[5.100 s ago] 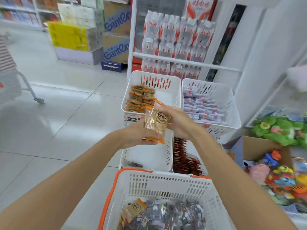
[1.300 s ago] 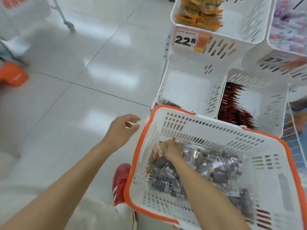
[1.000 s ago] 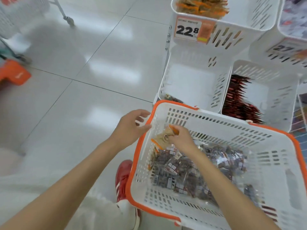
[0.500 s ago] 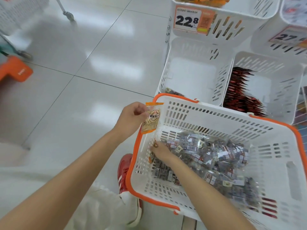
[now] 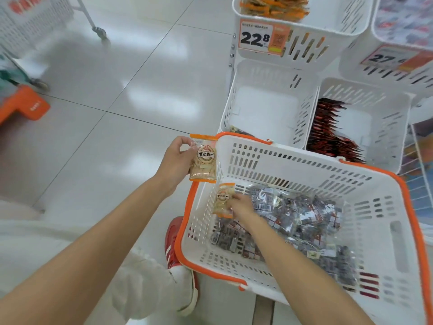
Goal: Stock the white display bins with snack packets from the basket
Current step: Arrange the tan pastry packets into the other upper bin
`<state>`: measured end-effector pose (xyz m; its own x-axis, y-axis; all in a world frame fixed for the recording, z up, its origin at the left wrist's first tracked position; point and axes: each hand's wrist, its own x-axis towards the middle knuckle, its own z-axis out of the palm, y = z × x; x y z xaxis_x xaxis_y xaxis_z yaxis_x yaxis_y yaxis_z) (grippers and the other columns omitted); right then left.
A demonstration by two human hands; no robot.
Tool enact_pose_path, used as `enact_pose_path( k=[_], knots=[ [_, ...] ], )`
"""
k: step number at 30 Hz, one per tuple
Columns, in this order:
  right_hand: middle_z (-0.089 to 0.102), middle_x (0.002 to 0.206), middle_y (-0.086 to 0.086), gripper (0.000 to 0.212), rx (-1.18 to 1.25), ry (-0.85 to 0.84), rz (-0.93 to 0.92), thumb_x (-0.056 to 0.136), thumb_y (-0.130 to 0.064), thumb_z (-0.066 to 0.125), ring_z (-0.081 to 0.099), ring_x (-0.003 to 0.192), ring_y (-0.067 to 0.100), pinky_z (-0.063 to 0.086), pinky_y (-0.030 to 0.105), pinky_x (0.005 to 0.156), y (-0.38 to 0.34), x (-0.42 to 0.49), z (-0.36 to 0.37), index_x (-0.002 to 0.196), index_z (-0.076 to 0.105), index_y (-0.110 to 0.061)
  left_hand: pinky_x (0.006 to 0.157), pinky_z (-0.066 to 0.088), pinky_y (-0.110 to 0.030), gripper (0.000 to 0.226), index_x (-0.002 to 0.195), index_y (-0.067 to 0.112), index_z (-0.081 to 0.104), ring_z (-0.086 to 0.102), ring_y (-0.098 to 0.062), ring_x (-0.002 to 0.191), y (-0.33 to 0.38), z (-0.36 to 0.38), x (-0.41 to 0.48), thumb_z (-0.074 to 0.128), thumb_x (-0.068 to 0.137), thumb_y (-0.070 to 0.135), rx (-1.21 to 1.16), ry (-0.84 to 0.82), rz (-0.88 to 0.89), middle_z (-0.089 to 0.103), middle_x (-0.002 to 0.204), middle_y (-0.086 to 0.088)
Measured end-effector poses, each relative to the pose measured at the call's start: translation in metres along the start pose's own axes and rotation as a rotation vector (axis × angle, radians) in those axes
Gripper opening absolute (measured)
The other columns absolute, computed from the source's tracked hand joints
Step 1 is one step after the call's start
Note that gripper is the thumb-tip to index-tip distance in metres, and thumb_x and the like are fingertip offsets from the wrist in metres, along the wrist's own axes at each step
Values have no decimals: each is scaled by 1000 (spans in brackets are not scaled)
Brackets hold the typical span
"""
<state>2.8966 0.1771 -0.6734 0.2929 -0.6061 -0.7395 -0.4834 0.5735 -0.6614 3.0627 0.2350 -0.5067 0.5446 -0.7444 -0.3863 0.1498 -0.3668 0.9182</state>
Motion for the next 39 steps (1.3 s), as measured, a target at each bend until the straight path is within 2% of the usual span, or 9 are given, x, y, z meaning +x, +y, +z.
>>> enact_pose_path(
  k=[5,11,19,22,25,27,30,34,39],
  knots=[
    [63,121,18,35,279,-138,-149,89,2,56,59,105,31,48,50,96,-64,-52,-86,124,57,1,83,56,-42,18,118,13,52,70,-27,90,7,14,-2,47,102,20,-78,-20,-14,70,106,-13],
    [68,107,13,31,352,-278,-399,92,5,50,64,89,20,57,31,78,-131,-131,-132,119,63,-3,84,54,-37,26,112,6,66,68,-23,88,30,54,-20,46,102,19,-148,-186,37,72,102,-13],
    [68,93,8,20,85,8,-662,85,6,67,68,86,21,58,29,80,-153,-174,-132,100,65,-8,80,58,-50,36,130,19,54,67,-33,103,75,86,-43,60,95,22,-223,-559,8,68,116,-10],
    [59,111,4,38,-35,117,-720,82,-5,75,64,94,17,57,36,81,-166,-187,-133,112,56,-20,80,59,-46,62,132,24,49,70,-29,97,91,92,-42,73,81,-1,4,-578,164,68,117,-10],
    [41,140,-7,77,-246,156,-795,84,-23,75,50,117,6,48,21,83,-189,-200,-142,145,30,-36,77,60,-40,68,136,28,45,71,-28,93,112,94,-37,71,82,-4,185,-617,265,71,112,-11],
    [57,127,-6,67,-353,121,-843,85,-20,74,59,101,0,46,15,78,-208,-205,-150,143,41,-28,81,59,-44,70,138,29,39,70,-31,96,127,97,-32,68,85,-4,299,-670,296,69,114,-14],
    [66,81,-10,21,-473,135,-837,83,-17,76,59,63,-6,43,13,64,-242,-211,-161,100,66,-24,82,59,-46,63,135,24,33,68,-28,100,154,104,-18,67,86,0,457,-650,309,66,117,-9],
    [72,89,2,23,-556,48,-748,83,-19,77,63,74,6,49,26,72,-289,-208,-185,103,68,-18,88,54,-37,88,151,23,12,66,-31,104,196,117,9,67,86,0,508,-677,387,69,112,-12],
    [66,77,0,14,-584,235,-846,84,-14,75,56,62,4,43,17,59,-358,-195,-221,93,67,-7,97,50,-30,122,154,31,-4,59,-13,115,250,129,67,85,71,25,474,-563,556,60,124,0]
  ],
)
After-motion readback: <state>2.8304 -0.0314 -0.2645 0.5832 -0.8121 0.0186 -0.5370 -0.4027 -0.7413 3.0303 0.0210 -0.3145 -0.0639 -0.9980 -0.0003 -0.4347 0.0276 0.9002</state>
